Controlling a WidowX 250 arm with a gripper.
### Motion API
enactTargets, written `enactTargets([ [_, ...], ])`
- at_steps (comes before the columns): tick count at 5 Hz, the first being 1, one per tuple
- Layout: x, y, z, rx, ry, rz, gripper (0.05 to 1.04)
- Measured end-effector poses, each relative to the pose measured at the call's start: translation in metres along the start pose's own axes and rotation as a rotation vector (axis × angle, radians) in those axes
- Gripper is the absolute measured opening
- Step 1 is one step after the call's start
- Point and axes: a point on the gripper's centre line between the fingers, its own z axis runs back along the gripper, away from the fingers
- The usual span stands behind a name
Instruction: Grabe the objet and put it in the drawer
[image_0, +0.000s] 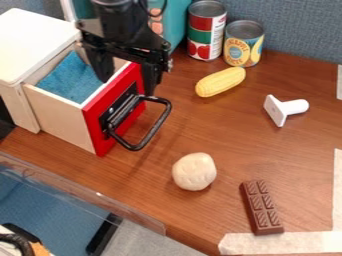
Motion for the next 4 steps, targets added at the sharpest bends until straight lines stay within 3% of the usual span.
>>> enactTargets([
  [2,0.045,-0.005,-0.035,-0.078,-0.034,-0.325,0.999],
  [3,0.066,-0.015,-0.047,-0.108,-0.176,-0.408,0.999],
  [4,0.081,-0.021,-0.055,-0.122,-0.279,-0.421,0.999],
])
